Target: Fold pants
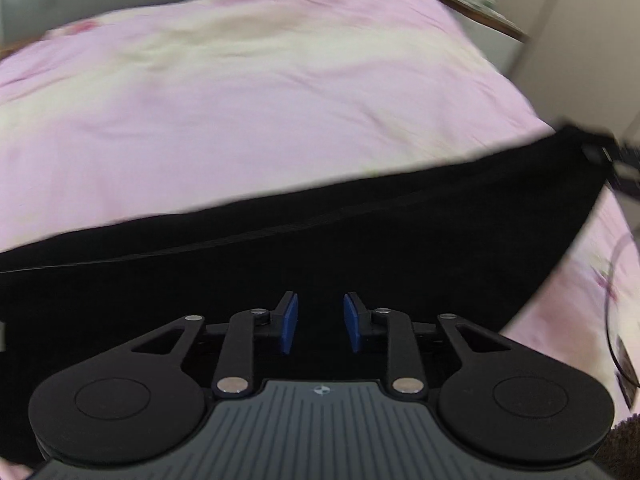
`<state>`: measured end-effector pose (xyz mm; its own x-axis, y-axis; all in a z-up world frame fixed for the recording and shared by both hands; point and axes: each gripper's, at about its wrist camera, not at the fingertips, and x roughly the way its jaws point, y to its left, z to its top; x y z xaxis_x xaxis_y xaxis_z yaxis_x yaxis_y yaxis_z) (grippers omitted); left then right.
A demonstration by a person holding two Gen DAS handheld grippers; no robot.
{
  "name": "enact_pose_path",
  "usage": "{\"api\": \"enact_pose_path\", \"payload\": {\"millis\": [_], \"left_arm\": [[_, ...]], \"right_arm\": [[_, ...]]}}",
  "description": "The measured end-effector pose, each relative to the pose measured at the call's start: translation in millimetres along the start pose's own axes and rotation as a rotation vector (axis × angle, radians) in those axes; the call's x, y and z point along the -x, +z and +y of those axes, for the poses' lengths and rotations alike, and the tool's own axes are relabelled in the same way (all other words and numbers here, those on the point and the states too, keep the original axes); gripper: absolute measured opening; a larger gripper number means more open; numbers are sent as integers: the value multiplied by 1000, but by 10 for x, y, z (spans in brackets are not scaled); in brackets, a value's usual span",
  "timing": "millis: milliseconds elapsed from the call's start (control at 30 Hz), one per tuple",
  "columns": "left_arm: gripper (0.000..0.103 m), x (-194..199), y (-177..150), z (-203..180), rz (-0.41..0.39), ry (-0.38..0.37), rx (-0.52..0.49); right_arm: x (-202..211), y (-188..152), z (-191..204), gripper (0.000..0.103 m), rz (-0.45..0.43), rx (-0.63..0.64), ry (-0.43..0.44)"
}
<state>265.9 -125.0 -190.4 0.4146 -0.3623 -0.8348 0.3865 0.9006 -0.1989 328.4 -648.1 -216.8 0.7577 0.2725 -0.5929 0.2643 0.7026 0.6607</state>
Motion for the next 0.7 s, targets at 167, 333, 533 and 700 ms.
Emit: {"api": "enact_pose_path", "payload": {"millis": [167, 333, 533, 700], "left_arm": [[23, -786, -189, -541, 112, -82, -41], [22, -892, -331, -516, 128, -77, -9], [23, -224, -290, -115, 39, -94, 56], [23, 272, -397, 403, -35, -45, 187]], "right_arm": [[160, 39, 502, 19, -26, 92, 15], [277, -97, 1099, 19, -26, 192, 64], [254, -528, 2056, 19, 5, 352, 97], [-63, -1125, 2768, 19, 65, 504, 67]]}}
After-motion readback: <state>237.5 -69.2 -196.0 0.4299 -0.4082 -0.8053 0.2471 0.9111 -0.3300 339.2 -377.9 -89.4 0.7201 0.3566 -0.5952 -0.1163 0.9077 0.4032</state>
